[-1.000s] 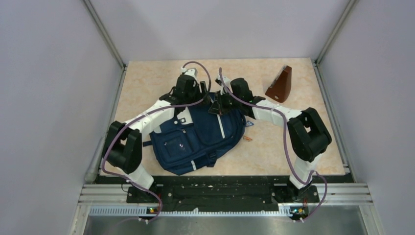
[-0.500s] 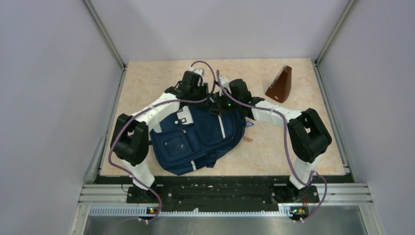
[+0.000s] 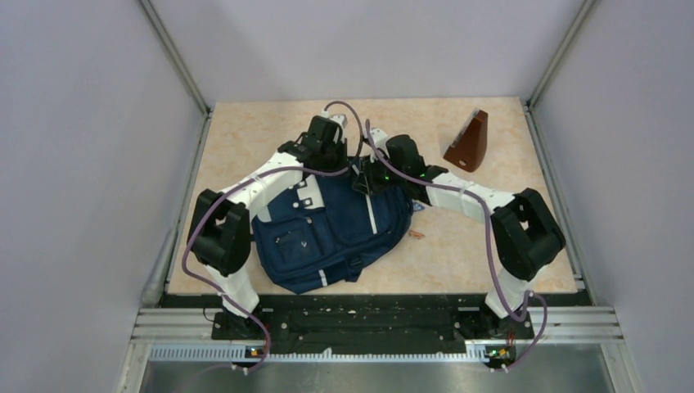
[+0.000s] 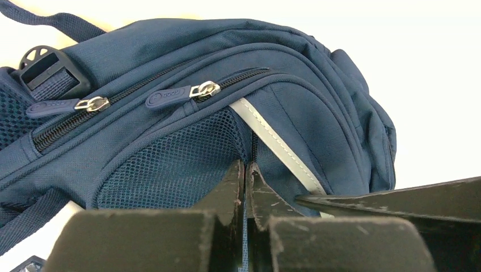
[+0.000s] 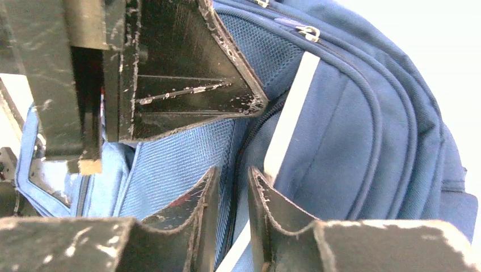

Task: Pack the student bag
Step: Pick up the personal item from the center of the board.

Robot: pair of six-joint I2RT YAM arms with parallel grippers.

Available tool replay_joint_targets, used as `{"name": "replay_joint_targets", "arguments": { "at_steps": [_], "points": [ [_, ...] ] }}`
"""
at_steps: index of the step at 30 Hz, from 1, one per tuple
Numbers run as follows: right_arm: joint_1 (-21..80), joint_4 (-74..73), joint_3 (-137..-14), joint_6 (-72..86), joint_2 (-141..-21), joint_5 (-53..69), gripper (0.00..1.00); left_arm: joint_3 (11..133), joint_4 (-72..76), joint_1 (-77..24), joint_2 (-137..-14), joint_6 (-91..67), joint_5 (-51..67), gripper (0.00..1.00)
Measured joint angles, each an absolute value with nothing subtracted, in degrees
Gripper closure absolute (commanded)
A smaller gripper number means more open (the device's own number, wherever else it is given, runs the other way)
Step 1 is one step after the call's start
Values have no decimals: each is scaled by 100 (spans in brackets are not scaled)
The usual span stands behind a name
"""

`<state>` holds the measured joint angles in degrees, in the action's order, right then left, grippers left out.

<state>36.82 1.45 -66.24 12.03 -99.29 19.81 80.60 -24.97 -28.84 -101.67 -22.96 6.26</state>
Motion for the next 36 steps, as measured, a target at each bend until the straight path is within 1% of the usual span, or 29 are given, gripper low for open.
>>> {"name": "replay_joint_targets", "arguments": {
  "at_steps": [1,3,6,10,12,15,21,27,31,36],
  "points": [
    [3680,137,-6593,1188,-9848,1929,59,8058,-2512,-2884,-10160,-2281,617,100],
    [3677,121,-6519,1194,-9660,1861,50,8058,-2543,-2882,-10108,-2250,615,100],
    [3677,69,-6396,1221,-9343,1822,45,8058,-2593,-2884,-9994,-2185,609,100],
    [3673,-23,-6326,1291,-8954,1686,43,8082,-2738,-2884,-9909,-1994,598,100],
    [3640,-104,-6248,1374,-8737,1579,41,8134,-2847,-2893,-9909,-1876,598,100],
    [3566,-242,-5931,1496,-8331,1361,39,8154,-2956,-2917,-9867,-1732,598,100],
    [3380,-775,-4934,1712,-7319,259,38,8103,-3166,-2893,-9627,-1564,639,100],
    [3367,-1435,-3918,2145,-6720,-392,39,7848,-3168,-2893,-9314,-1457,530,100],
    [3367,-1529,-3393,2639,-6486,-530,43,7662,-3140,-2886,-9161,-1393,462,100],
    [3367,-1505,-2891,3070,-6261,-537,43,7544,-3146,-2864,-9063,-1332,360,100]
  ]
}}
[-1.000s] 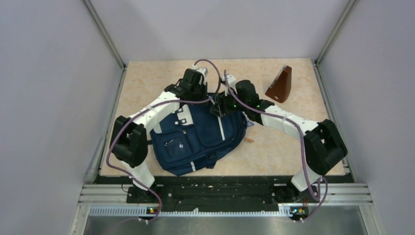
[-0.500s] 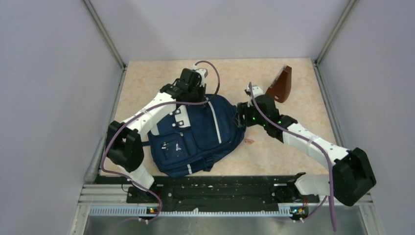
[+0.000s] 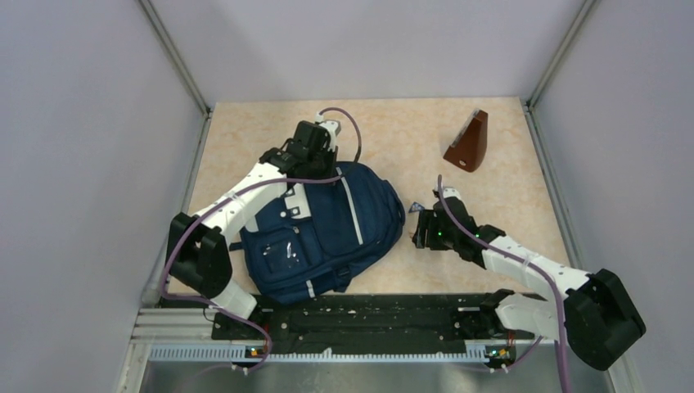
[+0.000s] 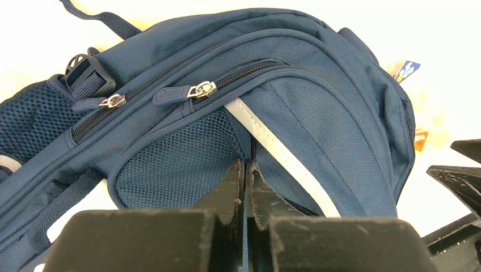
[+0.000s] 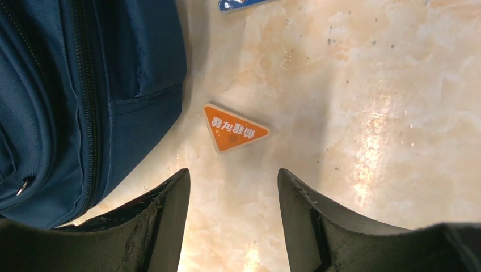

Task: Pack the student bag
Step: Pick up the personal item from the center of the board.

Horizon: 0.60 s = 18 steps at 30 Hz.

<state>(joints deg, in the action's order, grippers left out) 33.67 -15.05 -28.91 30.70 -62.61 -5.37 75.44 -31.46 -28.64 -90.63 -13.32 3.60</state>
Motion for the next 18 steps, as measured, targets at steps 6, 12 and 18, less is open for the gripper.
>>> {"name": "replay_joint_targets", "arguments": {
  "at_steps": [6,12,18],
  "points": [
    [3446,-1269,-2630,3682,-6228,-532,42,7498,-3151,-2783,-9039,-1330,362,100],
    [3651,-834,-2576,4134,-6598,-873,41,7443,-3155,-2777,-8897,-1326,360,100],
    [3680,-375,-2912,4042,-7411,-1271,40,7437,-3170,-2768,-8842,-1306,355,100]
  ]
}}
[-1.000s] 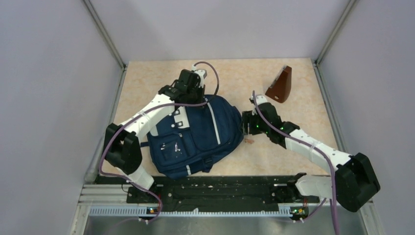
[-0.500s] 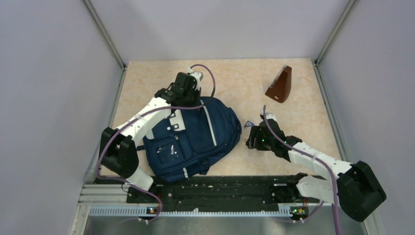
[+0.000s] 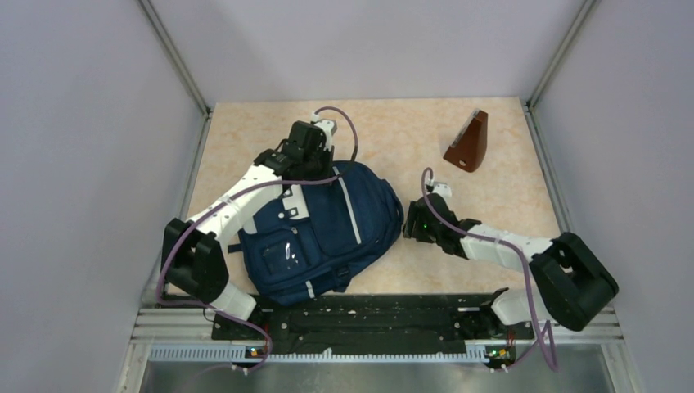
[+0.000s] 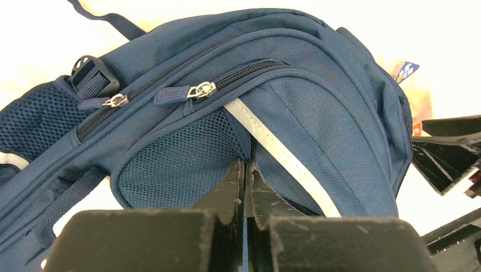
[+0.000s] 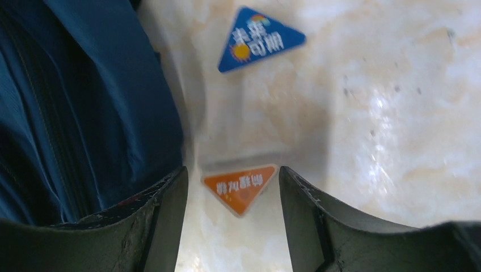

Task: Pack the student bag
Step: Pick up the personal item from the center of the board.

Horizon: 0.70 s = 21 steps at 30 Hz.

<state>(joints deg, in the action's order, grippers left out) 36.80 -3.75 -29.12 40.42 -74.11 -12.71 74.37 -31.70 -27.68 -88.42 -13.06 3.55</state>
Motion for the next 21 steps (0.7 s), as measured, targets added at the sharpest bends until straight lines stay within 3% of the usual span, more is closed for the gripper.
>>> {"name": "replay_joint_targets", "arguments": {
  "at_steps": [7,21],
  "points": [
    [4115,-268,-3632,3540,-8366,-1927,39,7408,-3203,-2735,-8779,-1245,250,100],
    [4676,-781,-3844,3577,-8619,-2939,42,7371,-3260,-2707,-8729,-1203,165,100]
  ]
}}
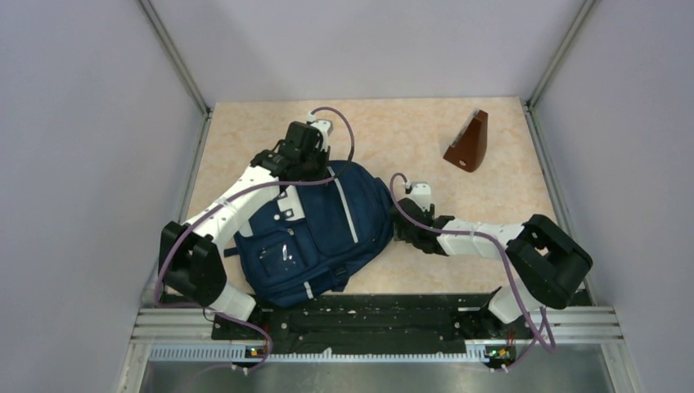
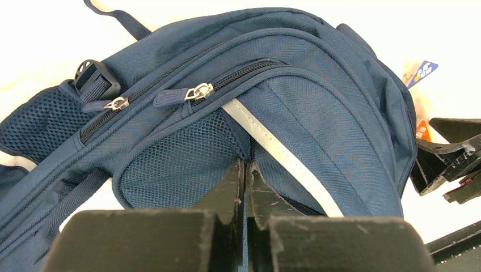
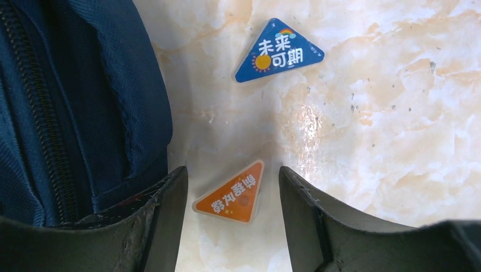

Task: Pack the student bag
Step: Pick up the personal item from the center of the board.

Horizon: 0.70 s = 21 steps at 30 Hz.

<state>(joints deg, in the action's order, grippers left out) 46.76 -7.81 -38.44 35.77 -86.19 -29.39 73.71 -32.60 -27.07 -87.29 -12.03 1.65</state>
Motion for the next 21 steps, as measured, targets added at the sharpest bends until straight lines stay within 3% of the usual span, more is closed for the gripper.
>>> {"name": "replay_joint_targets", "arguments": {
  "at_steps": [7,21],
  "points": [
    [4716,-1122,-3828,3868,-8499,-3026,44,7363,-3282,-2707,-8665,-1201,161,100],
    [4751,-1529,-3787,4021,-8313,-2991,62,7349,-3280,-2707,-8643,-1201,158,100]
  ]
}}
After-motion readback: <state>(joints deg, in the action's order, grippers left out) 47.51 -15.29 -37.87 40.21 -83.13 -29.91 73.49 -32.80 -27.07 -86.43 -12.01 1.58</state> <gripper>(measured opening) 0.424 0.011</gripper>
